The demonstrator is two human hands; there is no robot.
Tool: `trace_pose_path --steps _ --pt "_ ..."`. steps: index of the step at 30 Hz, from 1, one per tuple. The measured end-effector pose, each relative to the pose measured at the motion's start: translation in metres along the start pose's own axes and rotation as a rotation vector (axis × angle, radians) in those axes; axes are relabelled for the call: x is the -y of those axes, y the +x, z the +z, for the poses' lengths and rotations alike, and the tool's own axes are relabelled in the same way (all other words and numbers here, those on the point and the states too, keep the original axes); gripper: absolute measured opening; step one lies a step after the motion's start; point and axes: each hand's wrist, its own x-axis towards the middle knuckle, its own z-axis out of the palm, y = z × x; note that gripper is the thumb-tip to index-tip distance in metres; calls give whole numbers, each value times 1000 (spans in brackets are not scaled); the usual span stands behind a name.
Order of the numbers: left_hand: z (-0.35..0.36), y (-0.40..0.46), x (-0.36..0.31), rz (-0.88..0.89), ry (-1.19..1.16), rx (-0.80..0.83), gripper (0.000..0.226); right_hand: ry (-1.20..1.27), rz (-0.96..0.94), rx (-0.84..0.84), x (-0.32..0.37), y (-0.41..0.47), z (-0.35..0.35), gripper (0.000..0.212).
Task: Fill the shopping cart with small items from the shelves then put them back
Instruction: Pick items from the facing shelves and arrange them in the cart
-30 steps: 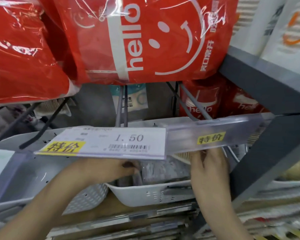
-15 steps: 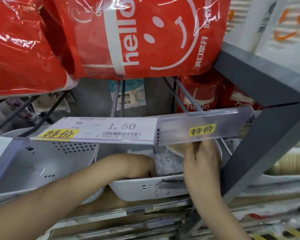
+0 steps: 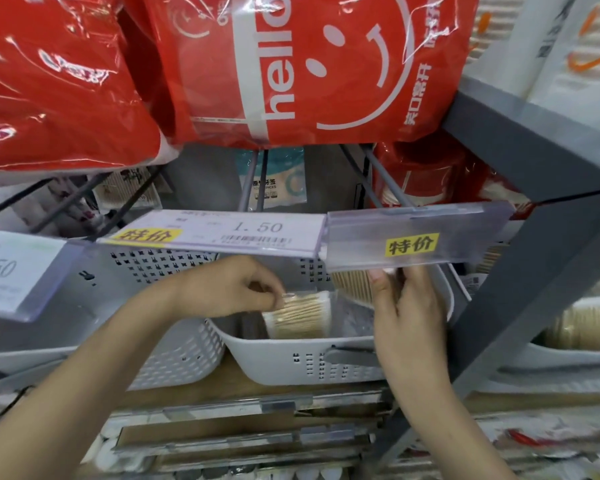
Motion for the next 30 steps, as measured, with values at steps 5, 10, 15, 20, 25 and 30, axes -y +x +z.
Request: trace_pose_path --steps 5,10,15,20,25,30 --pt "8 -18 2 11 -227 -252 14 -16 -28 68 -3 -2 -3 34" --pt "16 -42 -11 82 -414 -555 19 -2 -176 46 -4 -5 -6 15" --pt "43 -70 -12 47 -533 -924 27 110 -320 84 -3 -8 -10 21" --pt "75 -90 -26 -71 -692 -1244 30 242 -575 72 0 -15 -3 26" --pt "100 -122 -35 -179 -795 -1508 37 348 -748 59 18 -23 13 26" --pt "130 -157 -30 -351 -991 -1718 35 489 -467 189 44 -57 33 19"
